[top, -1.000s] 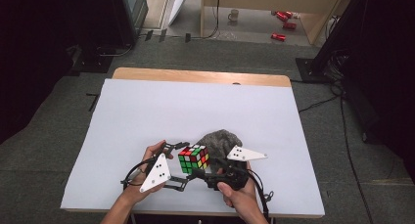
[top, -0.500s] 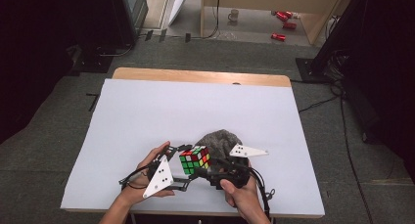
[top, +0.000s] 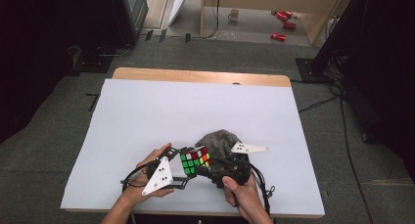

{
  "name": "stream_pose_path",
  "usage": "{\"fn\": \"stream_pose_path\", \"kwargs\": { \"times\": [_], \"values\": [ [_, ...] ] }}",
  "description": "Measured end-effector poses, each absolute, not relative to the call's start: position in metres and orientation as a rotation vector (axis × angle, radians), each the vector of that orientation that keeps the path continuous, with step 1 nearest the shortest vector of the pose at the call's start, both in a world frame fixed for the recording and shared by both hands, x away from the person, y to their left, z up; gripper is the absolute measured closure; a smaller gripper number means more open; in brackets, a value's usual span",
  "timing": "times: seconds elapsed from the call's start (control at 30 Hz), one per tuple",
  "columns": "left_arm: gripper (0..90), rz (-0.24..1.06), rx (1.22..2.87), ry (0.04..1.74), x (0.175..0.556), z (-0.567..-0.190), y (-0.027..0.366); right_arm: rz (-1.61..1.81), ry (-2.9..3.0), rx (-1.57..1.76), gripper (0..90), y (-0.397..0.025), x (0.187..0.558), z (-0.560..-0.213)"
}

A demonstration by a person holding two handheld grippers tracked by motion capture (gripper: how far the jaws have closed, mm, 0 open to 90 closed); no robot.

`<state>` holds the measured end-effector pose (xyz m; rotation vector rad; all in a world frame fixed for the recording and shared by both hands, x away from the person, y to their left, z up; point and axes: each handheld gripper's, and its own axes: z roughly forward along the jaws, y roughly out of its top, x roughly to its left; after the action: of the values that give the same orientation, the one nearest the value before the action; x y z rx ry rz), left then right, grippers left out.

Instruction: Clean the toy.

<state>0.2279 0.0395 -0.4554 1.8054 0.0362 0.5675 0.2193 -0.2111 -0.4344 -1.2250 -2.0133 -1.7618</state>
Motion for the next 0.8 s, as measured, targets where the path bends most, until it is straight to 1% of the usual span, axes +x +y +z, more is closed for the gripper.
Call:
{"fn": "stream_pose_path", "kwargs": {
  "times": [0.33,0.8],
  "values": [
    [33.4,0.572,1.806,0.040,0.227,-0.453,0.039,-1.771,-1.947,-1.211,32.1,-0.214,0.223,-0.437],
    [34.0,0.540,1.815,0.061,0.227,-0.454,0.037,-1.758,-1.822,-1.281,32.1,-0.222,0.229,-0.443]
  ]
}}
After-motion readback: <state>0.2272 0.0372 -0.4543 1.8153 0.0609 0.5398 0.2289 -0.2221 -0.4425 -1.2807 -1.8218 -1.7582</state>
